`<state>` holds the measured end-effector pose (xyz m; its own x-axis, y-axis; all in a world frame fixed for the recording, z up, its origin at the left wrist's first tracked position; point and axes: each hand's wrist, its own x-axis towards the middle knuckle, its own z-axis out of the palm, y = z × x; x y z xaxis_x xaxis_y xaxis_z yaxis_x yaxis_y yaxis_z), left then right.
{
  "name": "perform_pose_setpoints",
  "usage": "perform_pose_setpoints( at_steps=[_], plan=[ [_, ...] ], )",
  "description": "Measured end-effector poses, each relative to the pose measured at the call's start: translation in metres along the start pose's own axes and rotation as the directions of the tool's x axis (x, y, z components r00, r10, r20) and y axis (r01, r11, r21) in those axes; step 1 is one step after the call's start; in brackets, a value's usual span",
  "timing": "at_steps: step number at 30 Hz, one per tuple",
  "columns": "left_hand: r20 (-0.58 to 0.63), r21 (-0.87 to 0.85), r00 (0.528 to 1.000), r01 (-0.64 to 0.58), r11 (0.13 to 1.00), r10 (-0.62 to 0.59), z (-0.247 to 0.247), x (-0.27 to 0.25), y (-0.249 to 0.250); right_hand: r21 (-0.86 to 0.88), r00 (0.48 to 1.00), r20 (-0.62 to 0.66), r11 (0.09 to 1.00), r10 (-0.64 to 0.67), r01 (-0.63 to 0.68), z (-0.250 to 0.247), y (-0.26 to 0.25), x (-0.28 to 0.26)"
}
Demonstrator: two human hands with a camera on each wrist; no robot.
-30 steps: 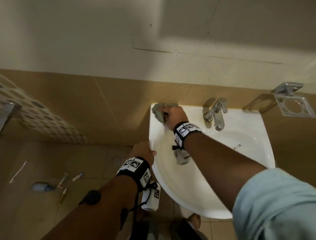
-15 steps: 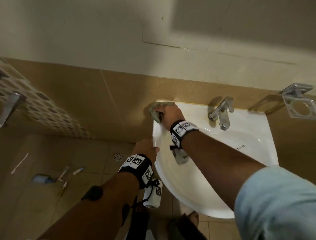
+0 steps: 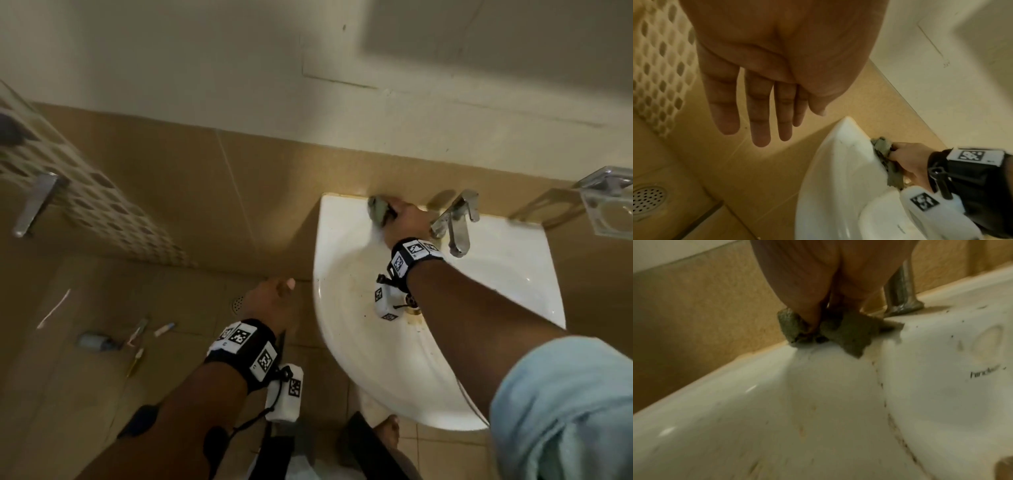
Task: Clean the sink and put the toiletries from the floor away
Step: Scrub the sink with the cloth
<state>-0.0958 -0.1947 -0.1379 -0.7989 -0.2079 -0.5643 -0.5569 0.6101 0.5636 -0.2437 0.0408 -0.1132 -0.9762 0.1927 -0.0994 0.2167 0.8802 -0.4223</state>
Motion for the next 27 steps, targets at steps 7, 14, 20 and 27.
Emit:
perform_pose_setpoints(
  at_steps=[7,14,20,27],
  plan=[
    [-0.088,0.032,0.996,0.026,0.999,-0.023,-0.021,0.013,0.008,0.158,0.922,0.099,0.921,-0.373,0.356,0.042,-0.028,-0.073],
    [-0.16,0.059,0.987,-0.019,0.998,0.028,-0.045,0.013,0.024,0.156,0.783,0.174,0.802,-0.597,0.577,0.034,-0.035,-0.102],
    [-0.192,0.051,0.981,0.019,0.999,-0.008,-0.038,-0.003,-0.003,0.014,0.961,0.146,0.972,-0.235,0.236,0.008,-0.024,-0.024],
    [-0.175,-0.032,0.984,0.022,0.999,-0.027,-0.019,-0.01,0.006,0.112,0.783,0.306,0.837,-0.541,0.535,0.04,-0.018,-0.093]
  ],
)
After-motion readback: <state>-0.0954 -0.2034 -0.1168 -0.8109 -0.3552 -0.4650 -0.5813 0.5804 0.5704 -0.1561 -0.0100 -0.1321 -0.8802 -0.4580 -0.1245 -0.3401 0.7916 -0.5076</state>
